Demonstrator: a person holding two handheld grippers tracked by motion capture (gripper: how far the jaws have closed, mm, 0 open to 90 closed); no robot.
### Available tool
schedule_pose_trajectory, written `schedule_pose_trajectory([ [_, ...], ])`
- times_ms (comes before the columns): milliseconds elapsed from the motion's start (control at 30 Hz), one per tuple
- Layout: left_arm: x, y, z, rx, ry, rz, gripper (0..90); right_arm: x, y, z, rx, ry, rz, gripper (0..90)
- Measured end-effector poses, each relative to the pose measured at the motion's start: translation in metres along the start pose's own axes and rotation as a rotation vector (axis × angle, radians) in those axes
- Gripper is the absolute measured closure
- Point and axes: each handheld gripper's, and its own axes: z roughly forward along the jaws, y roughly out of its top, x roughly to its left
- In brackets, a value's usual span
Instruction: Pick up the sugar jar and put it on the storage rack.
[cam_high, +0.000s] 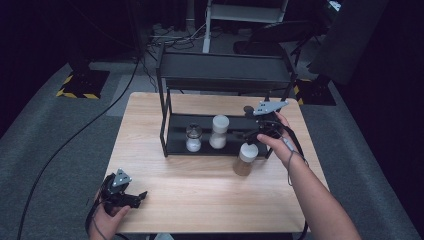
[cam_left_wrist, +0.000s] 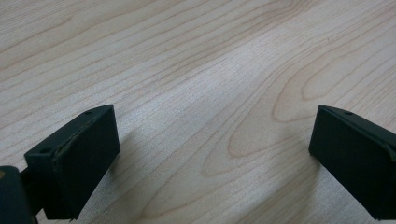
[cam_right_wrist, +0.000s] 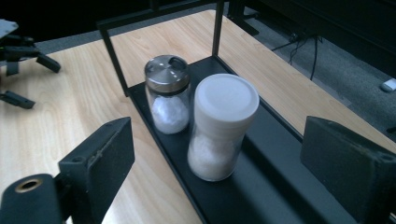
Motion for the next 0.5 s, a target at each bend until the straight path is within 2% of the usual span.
schedule_pose_trajectory([
  [233,0.0,0.0,0.0,0.0,0.0,0.0,1.3,0.01,-0.01,-0.018,-0.015,-0.007,-0.004,8.9],
  [500,0.0,0.0,0.0,0.0,0.0,0.0,1.3,0.018,-0.024,-0.03,-0.024,-0.018,0.0,7.6],
])
